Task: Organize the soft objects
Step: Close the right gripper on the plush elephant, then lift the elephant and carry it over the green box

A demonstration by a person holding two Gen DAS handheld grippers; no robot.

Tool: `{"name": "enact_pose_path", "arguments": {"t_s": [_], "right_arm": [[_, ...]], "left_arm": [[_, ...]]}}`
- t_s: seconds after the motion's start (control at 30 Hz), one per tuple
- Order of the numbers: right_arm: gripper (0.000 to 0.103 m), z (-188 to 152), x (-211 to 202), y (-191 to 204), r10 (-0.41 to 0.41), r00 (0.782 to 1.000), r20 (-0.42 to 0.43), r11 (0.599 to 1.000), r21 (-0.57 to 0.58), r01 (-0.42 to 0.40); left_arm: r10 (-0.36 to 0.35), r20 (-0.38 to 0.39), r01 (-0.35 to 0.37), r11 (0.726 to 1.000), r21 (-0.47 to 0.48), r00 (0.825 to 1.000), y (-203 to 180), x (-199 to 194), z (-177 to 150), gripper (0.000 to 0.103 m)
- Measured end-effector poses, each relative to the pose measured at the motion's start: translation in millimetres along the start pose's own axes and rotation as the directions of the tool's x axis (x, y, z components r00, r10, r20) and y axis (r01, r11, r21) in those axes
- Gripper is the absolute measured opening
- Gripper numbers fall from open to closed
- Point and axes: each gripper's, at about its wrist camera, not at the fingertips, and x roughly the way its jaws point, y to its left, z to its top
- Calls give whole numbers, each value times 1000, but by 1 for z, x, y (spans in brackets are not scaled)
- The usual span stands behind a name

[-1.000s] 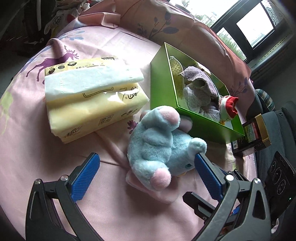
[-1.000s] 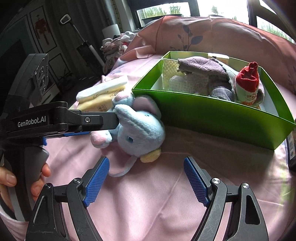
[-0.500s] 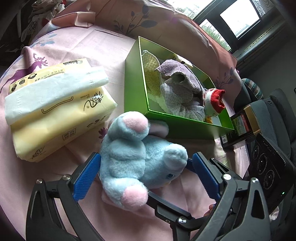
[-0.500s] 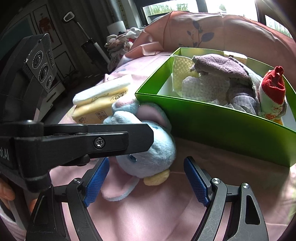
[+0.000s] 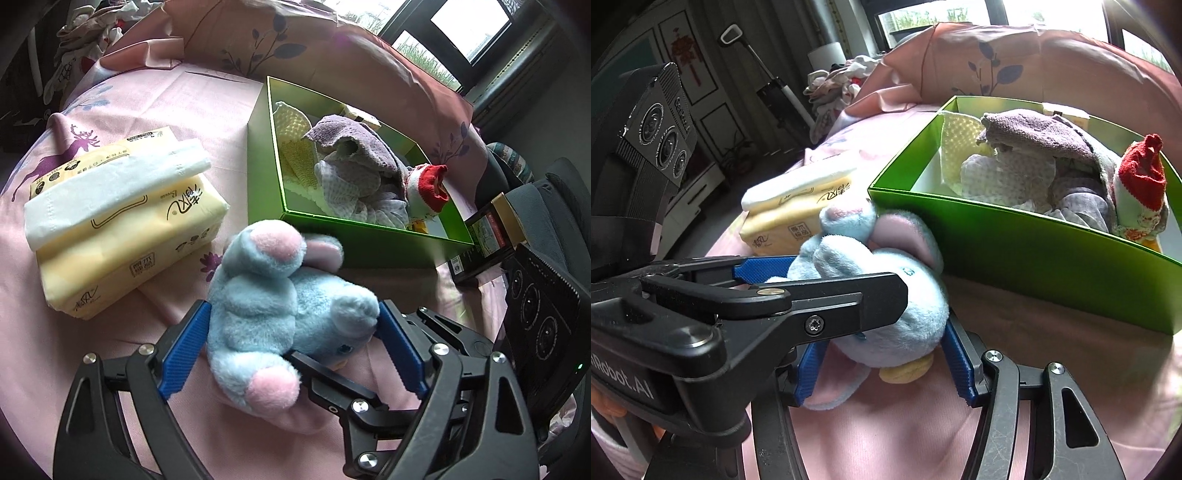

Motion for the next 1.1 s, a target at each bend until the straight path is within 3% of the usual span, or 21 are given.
{"name": "enact_pose_path", "arguments": {"t_s": [0.33, 0.57, 0.83, 1.1], "right_arm": [[61, -8, -53, 12, -10, 995, 101, 1000, -9, 11], [61, -5, -99, 8, -43, 977, 208, 999, 11, 41], [61, 15, -141, -14, -77, 947, 311, 997, 30, 71], [61, 43, -164, -42, -103, 921, 375, 995, 48, 92]], "left_arm": [[-6, 57, 2, 997, 82, 998, -40, -39, -8, 89], [-12, 115, -10, 982, 187, 993, -87, -64, -2, 89], [-21, 161, -30, 950, 310, 987, -137, -79, 25, 89], [-39, 195, -37, 929, 369, 980, -166, -76, 64, 89]]}}
